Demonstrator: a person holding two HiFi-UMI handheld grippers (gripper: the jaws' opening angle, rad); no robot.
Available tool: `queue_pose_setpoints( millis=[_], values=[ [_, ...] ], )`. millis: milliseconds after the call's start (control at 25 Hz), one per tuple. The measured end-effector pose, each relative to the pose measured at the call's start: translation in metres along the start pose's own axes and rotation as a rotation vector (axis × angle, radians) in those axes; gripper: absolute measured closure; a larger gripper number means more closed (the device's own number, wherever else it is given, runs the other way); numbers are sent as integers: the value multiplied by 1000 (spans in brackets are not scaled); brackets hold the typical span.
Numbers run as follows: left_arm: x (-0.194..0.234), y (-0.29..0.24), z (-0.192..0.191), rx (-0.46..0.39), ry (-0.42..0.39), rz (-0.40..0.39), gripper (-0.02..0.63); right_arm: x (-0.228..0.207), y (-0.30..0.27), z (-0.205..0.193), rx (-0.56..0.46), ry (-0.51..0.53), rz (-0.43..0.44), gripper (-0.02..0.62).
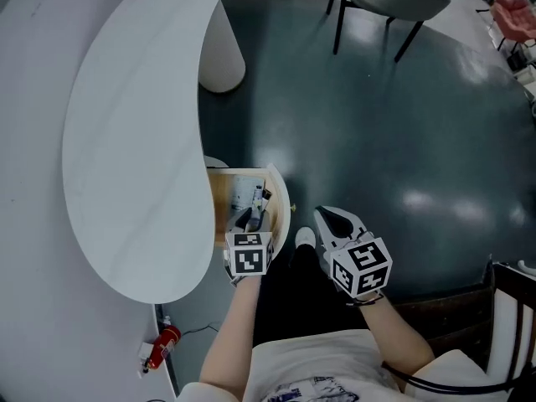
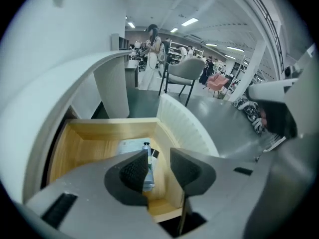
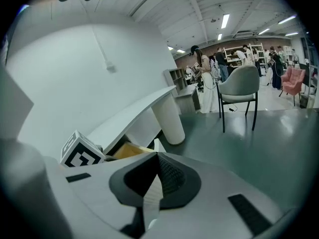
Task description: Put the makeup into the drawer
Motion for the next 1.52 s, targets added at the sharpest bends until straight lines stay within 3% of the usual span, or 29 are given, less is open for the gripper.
queue_pose_setpoints(
  millis=[320, 520, 680, 1040, 1520],
  values=[
    [-5, 67, 31, -118, -35, -44, 426, 45, 22, 22, -46, 32, -7, 575],
    [12, 124, 34, -181, -99, -63, 426, 101, 36, 28, -83, 45, -1, 575],
    [36, 172, 31, -234, -98, -80, 428, 145, 43, 36, -121, 50, -3, 575],
    [81, 274, 20, -375, -117, -54, 428, 236, 63, 53, -198, 110, 11, 575],
    [129, 360, -5, -505, -117, -1, 437, 325, 70, 60, -250, 189, 58, 575]
  ],
)
Point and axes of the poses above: the fingertips, and each gripper's own axes: y backward along the fingers, x to its left, z out of its top, the point moved 7 cm from there along y, backward along the fingers, and after that the axes turned 3 degrees about -y, right-handed, at the moved point
